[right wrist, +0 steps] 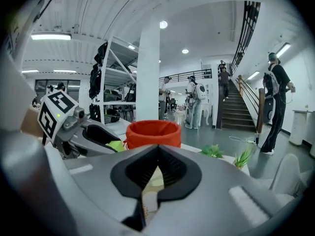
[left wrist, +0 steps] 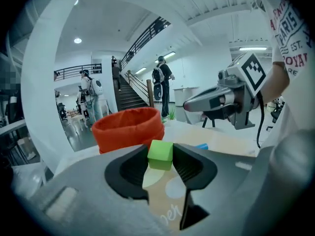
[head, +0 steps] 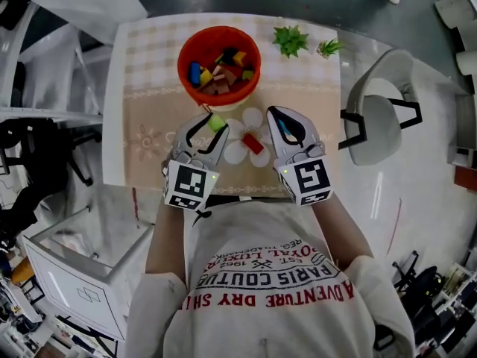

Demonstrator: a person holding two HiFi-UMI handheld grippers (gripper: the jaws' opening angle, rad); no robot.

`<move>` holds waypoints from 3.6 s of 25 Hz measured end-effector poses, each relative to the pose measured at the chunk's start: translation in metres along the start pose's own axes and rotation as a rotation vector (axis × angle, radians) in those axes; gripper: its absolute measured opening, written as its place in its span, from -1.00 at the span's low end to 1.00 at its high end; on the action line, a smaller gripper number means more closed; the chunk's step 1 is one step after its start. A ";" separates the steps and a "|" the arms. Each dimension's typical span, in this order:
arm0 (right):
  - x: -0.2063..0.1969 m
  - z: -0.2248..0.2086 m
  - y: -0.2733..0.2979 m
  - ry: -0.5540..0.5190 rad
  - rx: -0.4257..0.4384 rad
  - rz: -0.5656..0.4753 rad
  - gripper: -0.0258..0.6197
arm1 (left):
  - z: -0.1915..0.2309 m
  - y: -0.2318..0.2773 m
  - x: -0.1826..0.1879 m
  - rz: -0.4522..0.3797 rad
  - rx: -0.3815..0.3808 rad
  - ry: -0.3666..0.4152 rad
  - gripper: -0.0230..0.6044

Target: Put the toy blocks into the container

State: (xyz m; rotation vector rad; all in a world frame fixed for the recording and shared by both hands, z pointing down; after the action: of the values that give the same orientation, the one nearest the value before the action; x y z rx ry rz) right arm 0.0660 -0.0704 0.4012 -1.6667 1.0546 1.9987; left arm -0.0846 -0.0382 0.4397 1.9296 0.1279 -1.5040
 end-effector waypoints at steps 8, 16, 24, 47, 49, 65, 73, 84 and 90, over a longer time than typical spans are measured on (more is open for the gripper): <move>0.038 0.008 0.002 -0.048 0.008 -0.084 -0.92 | 0.019 -0.024 0.051 -0.097 0.027 0.065 -0.39; 0.053 -0.003 0.002 -0.058 -0.029 -0.119 -0.92 | 0.046 -0.016 0.076 -0.129 0.064 0.081 -0.39; 0.053 -0.019 0.004 -0.010 -0.067 -0.111 -0.92 | 0.063 0.019 0.077 -0.096 0.056 0.062 -0.39; 0.030 -0.012 -0.010 0.006 -0.051 -0.083 -0.92 | 0.037 -0.002 0.065 -0.128 0.056 -0.030 -0.01; 0.020 -0.009 -0.015 0.013 -0.037 -0.064 -0.92 | 0.023 -0.007 0.057 -0.130 0.045 -0.039 -0.01; -0.046 -0.002 -0.046 0.058 0.070 0.057 -0.92 | -0.096 0.022 -0.037 0.074 -0.059 -0.161 0.03; -0.077 -0.007 -0.051 0.058 0.098 0.105 -0.92 | -0.114 0.053 -0.077 0.163 -0.064 -0.171 0.20; -0.097 -0.015 -0.047 0.059 0.127 0.137 -0.92 | -0.113 0.075 -0.097 0.217 -0.033 -0.165 0.18; -0.091 -0.018 -0.047 0.053 0.122 0.133 -0.92 | -0.113 0.071 -0.095 0.228 -0.057 -0.149 0.04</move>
State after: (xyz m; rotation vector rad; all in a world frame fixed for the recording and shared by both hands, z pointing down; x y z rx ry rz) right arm 0.1335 -0.0331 0.4714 -1.6334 1.3108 1.9362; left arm 0.0105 0.0010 0.5679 1.7166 -0.1104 -1.4680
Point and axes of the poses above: the fingertips, and each gripper's own axes: y forward along the fingers, z to its left, x out of its top, the point moved 5 cm from there along -y, backward along the fingers
